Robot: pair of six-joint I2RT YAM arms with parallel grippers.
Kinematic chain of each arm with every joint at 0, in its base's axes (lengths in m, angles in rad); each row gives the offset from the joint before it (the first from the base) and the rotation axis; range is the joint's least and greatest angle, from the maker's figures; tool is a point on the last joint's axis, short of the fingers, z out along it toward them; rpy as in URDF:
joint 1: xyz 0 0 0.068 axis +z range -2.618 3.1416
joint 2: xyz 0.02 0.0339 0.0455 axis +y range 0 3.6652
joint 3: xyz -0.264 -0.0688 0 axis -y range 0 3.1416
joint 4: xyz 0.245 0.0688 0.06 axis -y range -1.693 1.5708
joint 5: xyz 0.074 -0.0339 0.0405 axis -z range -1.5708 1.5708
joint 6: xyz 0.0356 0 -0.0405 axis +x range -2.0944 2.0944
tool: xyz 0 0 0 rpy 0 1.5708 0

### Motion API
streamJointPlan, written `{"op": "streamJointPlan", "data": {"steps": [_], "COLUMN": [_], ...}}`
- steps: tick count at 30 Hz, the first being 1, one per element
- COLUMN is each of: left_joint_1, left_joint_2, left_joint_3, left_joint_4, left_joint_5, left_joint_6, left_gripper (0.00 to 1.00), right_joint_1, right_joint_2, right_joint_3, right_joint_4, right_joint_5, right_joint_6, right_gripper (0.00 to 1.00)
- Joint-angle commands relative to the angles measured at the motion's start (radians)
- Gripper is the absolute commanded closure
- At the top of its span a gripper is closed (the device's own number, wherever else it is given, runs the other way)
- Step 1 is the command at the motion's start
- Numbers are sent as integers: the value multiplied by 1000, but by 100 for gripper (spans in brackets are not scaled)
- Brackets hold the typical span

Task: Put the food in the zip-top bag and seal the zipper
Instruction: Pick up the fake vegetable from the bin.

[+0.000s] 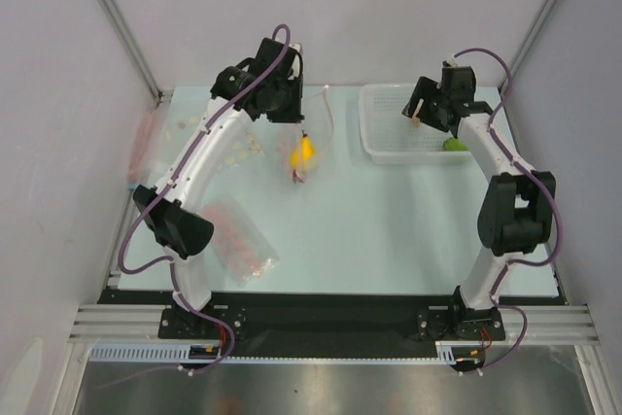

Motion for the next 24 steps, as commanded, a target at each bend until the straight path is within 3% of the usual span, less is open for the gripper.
{"op": "streamJointPlan", "data": {"steps": [1,4,10,19,24], "left_joint_1": [37,48,46,26,6], "left_joint_2": [-4,-2,18,47,64], "left_joint_3": [64,87,41,-67,-83], "left_joint_4": [-13,-17,12,116,138], "left_joint_5": [-88,-122,-141,-61,-41], "left_joint_6": [34,48,59,48,42], "left_gripper": [100,100,100,100,100], "right_joint_1": [-20,-24,-39,-37,-37], "right_joint_2": [81,196,393,641,709], "right_joint_3": [132,199,368,588,664], "right_joint_4": [48,42,22,17,8], "right_joint_5": [59,85,129,137,151], "right_joint_6": [-55,-84,-107,-106,-103], "right_gripper": [20,14,13,18,25]}}
